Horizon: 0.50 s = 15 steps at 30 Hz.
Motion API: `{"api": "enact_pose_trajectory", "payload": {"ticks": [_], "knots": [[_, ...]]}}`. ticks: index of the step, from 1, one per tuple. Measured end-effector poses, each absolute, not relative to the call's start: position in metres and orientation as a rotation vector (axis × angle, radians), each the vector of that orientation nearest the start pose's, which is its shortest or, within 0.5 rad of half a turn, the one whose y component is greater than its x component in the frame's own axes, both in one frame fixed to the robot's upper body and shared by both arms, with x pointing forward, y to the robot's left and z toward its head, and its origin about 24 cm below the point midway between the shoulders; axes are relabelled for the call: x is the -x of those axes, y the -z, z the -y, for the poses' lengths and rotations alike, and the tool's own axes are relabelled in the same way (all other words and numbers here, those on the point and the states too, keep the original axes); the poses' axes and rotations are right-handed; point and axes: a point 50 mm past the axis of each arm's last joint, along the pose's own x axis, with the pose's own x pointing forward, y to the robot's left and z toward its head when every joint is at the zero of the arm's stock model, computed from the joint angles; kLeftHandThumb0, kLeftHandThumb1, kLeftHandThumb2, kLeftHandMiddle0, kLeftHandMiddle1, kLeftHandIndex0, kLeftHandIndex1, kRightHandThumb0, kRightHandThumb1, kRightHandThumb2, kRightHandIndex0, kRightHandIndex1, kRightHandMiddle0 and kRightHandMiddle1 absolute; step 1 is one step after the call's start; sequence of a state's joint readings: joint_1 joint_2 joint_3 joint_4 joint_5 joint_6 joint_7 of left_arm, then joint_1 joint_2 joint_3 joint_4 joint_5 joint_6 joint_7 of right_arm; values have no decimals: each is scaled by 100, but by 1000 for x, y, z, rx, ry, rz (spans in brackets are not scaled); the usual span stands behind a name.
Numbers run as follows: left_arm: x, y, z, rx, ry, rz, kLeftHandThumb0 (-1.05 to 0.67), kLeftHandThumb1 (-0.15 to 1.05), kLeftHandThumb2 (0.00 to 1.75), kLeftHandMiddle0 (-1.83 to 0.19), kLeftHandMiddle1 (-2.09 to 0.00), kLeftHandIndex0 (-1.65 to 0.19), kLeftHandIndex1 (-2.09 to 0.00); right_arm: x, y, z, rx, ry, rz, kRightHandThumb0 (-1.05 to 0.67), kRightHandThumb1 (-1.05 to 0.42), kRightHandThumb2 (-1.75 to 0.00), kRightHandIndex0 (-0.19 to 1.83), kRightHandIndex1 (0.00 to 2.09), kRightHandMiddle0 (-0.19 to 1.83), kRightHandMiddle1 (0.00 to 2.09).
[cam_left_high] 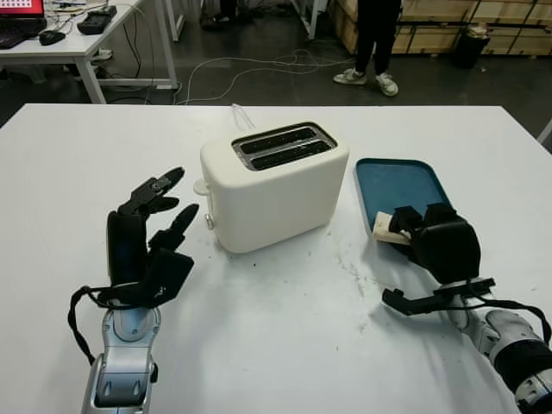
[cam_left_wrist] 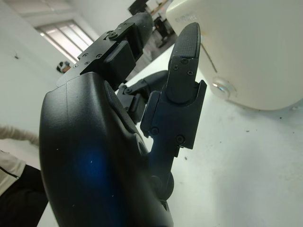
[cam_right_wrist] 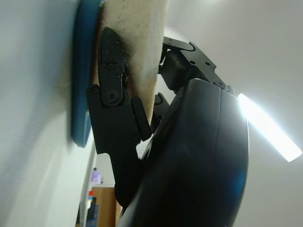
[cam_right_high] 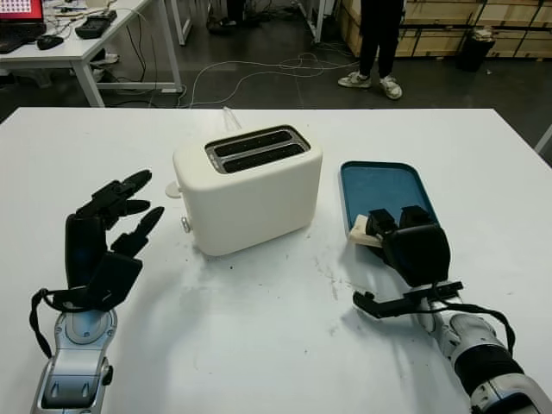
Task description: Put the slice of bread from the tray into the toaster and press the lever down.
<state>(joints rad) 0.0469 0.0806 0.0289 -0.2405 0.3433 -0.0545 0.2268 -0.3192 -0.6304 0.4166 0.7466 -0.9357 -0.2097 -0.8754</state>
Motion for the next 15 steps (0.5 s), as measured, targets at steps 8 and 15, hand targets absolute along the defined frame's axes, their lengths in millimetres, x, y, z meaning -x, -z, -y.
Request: {"api": "enact_pose_trajectory", "payload": {"ticks": [8,15], "knots": [[-238,-97,-178,-402,-274,291,-58,92,15,-54,-92,-76,-6,-284,-49,255,1585,183,539,-50,-92,-28,85,175,55,173],[-238,-97,-178,-401,-274,291,-58,92,15,-54,-92,-76,-6,-295,-102,257,1491,319,706,-55,-92,-37,84,175,53,175]]}}
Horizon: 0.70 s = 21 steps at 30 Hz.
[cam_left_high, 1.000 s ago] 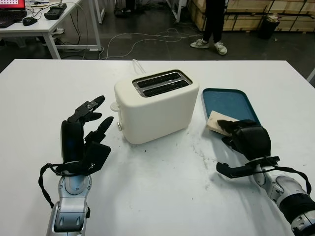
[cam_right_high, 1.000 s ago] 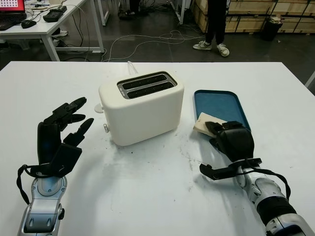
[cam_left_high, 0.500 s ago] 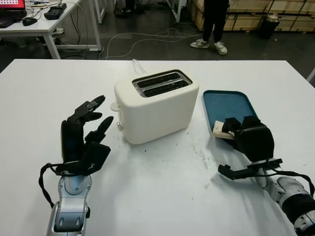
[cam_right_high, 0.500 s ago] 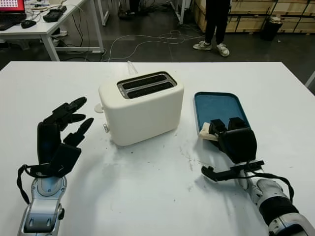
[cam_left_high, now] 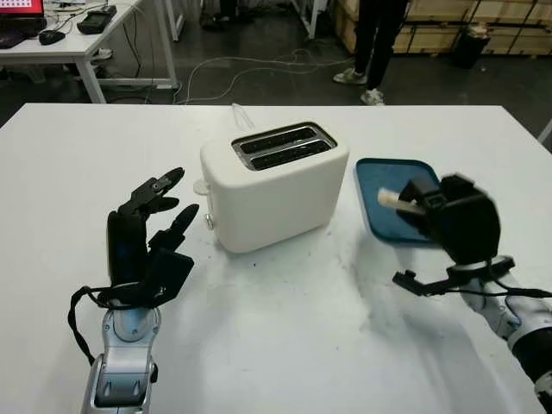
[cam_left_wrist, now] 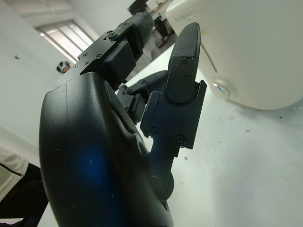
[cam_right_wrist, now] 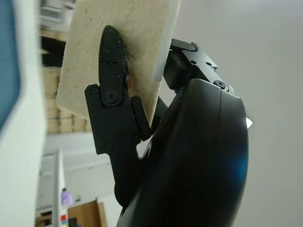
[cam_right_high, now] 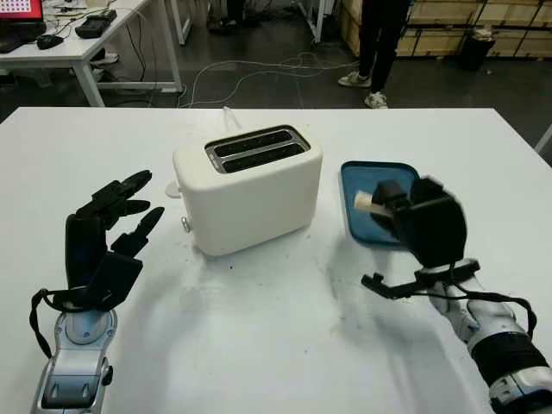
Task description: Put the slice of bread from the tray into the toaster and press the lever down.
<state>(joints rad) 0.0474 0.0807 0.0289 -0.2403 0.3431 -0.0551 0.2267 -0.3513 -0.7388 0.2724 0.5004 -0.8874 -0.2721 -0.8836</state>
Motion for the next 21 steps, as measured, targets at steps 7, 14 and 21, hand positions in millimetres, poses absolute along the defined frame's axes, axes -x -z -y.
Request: {"api": "enact_pose_trajectory", "payload": {"ticks": [7,14,21], "knots": [[-238,-97,-178,-400,-273,294,-57,92,14,-54,-92,-76,-6,-314,-177,262,1249,168,643,-50,-92,-26,88,175,67,148],[-238,-97,-178,-399,-272,299,-56,92,13,-54,-92,-76,-6,-348,-245,253,1089,-59,610,-45,-92,-17,93,175,76,170],[-238,-97,-178,-400,-268,301,-56,92,13,-54,-92,-76,-6,-379,-290,211,946,-366,619,-42,-92,-5,105,175,92,165]]}}
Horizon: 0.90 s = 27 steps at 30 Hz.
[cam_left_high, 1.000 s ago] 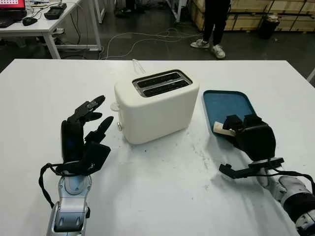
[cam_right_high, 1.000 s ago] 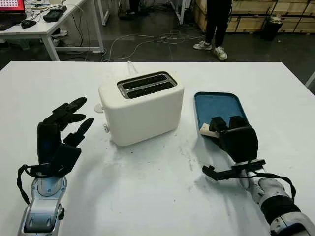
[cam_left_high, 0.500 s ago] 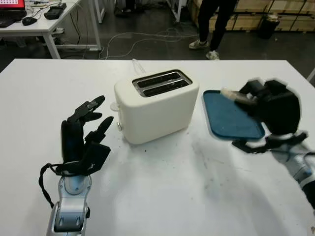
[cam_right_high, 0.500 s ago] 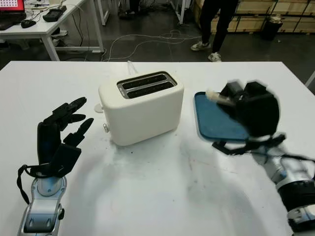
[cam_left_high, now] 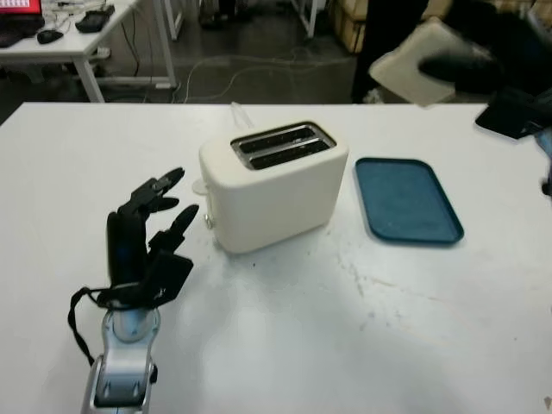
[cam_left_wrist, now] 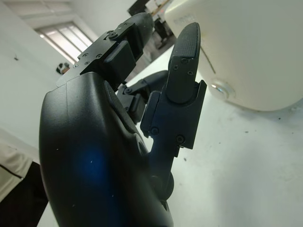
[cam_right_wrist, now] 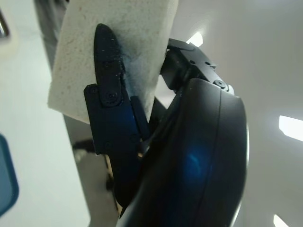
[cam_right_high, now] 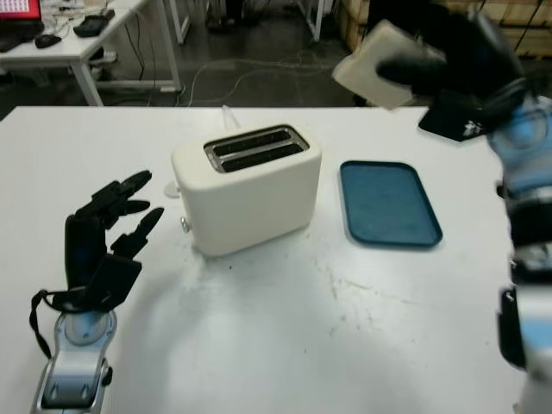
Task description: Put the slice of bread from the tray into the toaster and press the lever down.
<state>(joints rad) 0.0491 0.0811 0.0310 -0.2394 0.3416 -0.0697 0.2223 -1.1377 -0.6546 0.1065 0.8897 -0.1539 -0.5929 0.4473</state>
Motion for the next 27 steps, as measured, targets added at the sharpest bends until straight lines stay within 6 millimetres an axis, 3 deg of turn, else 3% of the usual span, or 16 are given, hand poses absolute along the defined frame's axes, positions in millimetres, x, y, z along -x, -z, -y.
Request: {"api": "enact_pose_trajectory", "payload": {"ticks": [5,9,17,27], "knots": [[-238,-98,-178,-400,-262,302,-57,92,14,-54,-92,-76,-6,-393,-304,173,874,-545,592,-46,-92,-7,111,172,98,165],[-238,-97,-178,-396,-258,300,-56,92,15,-54,-92,-76,-6,-400,-303,149,880,-601,545,-50,-92,-13,111,174,95,174],[-238,-98,-179,-401,-258,301,-55,92,14,-54,-93,-76,-6,-410,-278,113,934,-665,434,-61,-92,-22,107,175,88,175],[-238,-98,-179,-407,-258,302,-56,92,14,-54,-93,-76,-6,-411,-256,73,1007,-713,417,-48,-92,-19,111,175,91,175]]}}
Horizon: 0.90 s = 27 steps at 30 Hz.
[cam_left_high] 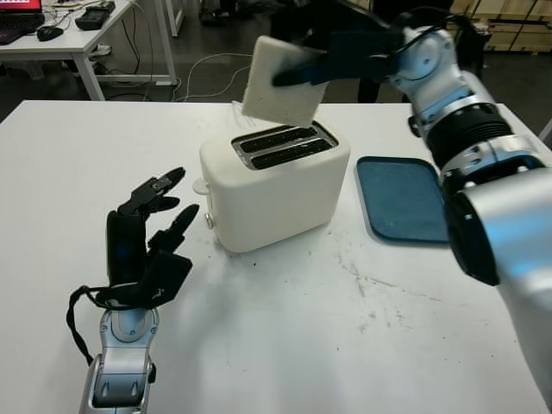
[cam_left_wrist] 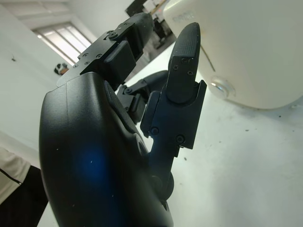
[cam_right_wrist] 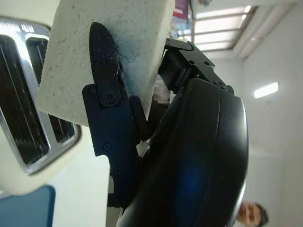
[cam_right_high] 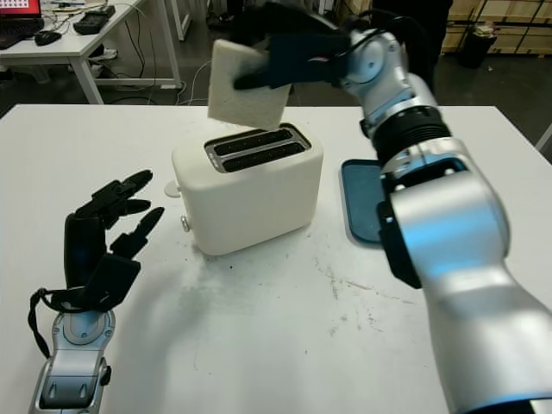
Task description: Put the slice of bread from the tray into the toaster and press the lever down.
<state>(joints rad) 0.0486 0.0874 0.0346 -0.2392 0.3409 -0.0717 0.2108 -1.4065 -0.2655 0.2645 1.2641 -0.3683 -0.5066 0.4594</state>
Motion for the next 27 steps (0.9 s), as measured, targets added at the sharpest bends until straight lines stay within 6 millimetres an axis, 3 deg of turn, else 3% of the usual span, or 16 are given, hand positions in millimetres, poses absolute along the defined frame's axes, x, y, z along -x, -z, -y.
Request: {"api": "enact_pose_trajectory", "payload": {"ticks": [10,27], "knots": [[-238,-98,-179,-408,-259,302,-57,92,15,-54,-93,-76,-6,-411,-223,64,1087,-720,358,-49,-92,-19,115,175,95,175],[-238,-98,-178,-405,-260,301,-57,92,15,-54,-92,-76,-6,-412,-213,72,1082,-698,325,-45,-92,-23,108,175,85,175]]}}
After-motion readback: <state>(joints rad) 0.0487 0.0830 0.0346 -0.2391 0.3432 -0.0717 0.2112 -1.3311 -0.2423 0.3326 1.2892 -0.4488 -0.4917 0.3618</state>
